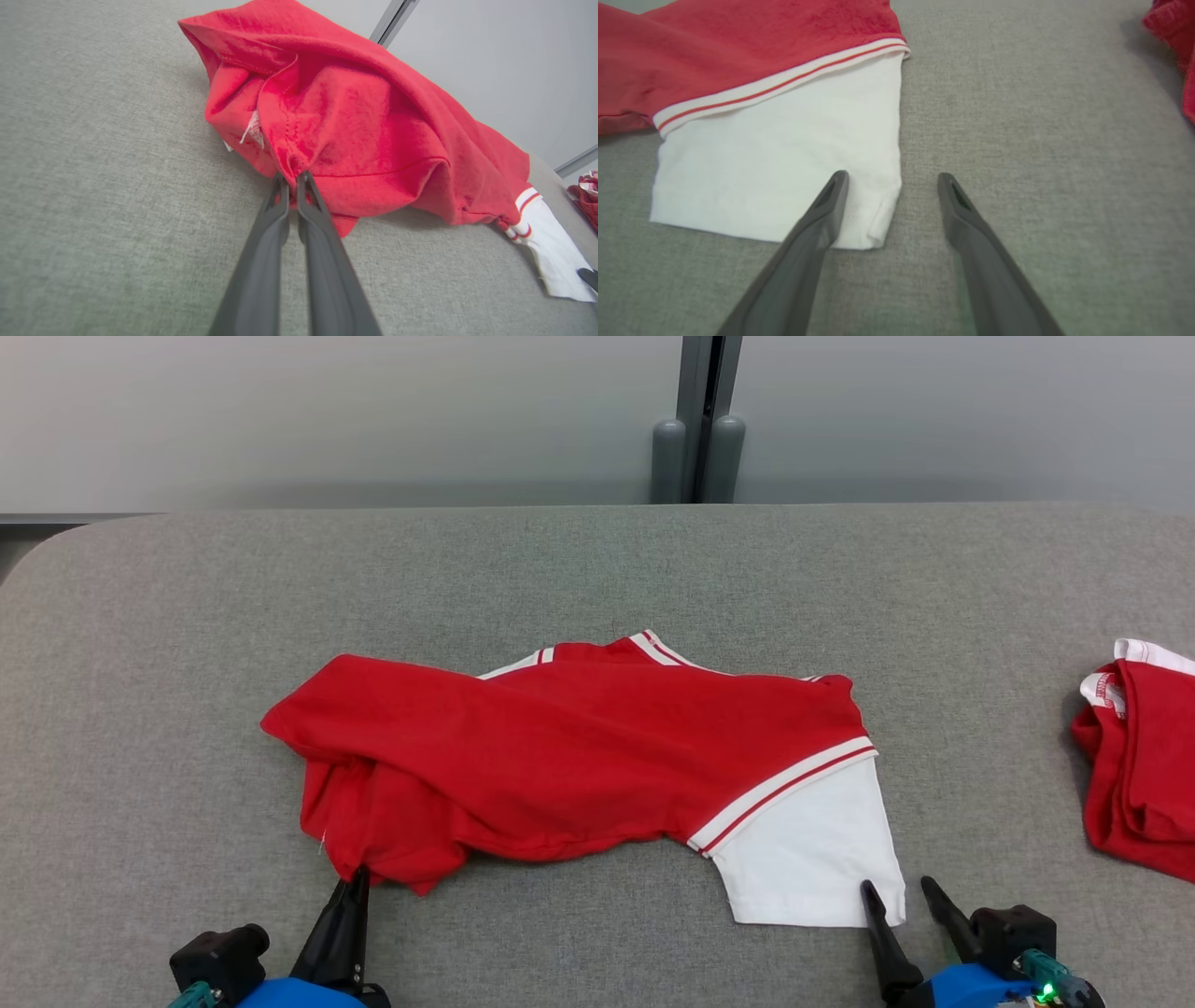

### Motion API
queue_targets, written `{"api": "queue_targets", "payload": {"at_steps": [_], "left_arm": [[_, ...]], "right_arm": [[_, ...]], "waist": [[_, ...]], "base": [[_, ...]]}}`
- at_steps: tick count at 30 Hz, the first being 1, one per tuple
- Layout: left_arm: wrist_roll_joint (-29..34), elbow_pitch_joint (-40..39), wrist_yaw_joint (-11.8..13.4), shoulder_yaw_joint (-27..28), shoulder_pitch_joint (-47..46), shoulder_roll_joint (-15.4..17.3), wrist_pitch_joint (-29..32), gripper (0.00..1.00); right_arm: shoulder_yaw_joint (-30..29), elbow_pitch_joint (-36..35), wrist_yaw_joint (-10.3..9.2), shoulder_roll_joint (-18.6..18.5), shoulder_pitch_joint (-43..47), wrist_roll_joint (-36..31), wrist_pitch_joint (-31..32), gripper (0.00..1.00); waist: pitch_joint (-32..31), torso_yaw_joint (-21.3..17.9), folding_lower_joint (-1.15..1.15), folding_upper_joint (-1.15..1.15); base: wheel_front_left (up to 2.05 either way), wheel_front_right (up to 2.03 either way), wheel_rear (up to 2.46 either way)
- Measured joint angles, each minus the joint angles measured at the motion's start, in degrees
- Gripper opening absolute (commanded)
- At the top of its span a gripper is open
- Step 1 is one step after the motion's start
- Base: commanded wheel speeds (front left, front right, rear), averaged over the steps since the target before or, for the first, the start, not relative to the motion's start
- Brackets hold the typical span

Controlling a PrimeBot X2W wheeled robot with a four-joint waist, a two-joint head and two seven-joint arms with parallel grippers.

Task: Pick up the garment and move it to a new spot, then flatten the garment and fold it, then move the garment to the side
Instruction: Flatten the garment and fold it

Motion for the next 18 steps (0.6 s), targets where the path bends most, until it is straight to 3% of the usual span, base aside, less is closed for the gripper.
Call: {"api": "queue_targets", "payload": {"at_steps": [5,6,7,8,13,18], "left_arm": [[0.42,-0.52,0.00,-0.14,-0.01,-0.07,0.00,0.00],[0.47,-0.63,0.00,-0.15,-0.01,-0.07,0.00,0.00],[0.48,-0.76,0.00,-0.13,-0.01,-0.07,0.00,0.00],[0.56,-0.89,0.00,-0.11,-0.02,-0.05,0.00,0.00],[1.60,-2.67,0.00,0.73,-0.14,-0.08,0.00,0.00],[3.32,-7.69,0.00,1.80,-1.87,0.64,0.00,0.00]], "right_arm": [[2.05,3.72,-0.09,-0.21,-0.97,-0.88,-0.43,1.00],[3.03,4.48,-0.11,-0.54,-1.21,-0.96,-0.68,0.91],[4.16,5.30,-0.23,-0.80,-1.55,-0.77,-0.76,0.36],[5.39,6.10,-0.43,-1.01,-1.94,-0.65,-0.91,0.00],[8.92,6.13,-0.34,-0.58,-2.26,3.97,-0.78,0.00],[7.25,-0.74,-0.02,0.10,-2.39,6.84,-0.04,0.00]], "waist": [[0.04,0.22,0.00,0.00],[0.05,0.23,0.00,0.00],[0.06,0.23,0.00,-0.01],[0.05,0.23,-0.01,-0.01],[-0.20,0.13,-0.01,0.00],[-1.03,0.10,0.00,0.01]], "base": [[0.00,0.00,0.00],[0.00,0.00,0.00],[0.00,0.00,0.00],[0.00,0.00,0.00],[0.00,0.00,0.00],[0.00,0.00,0.00]]}}
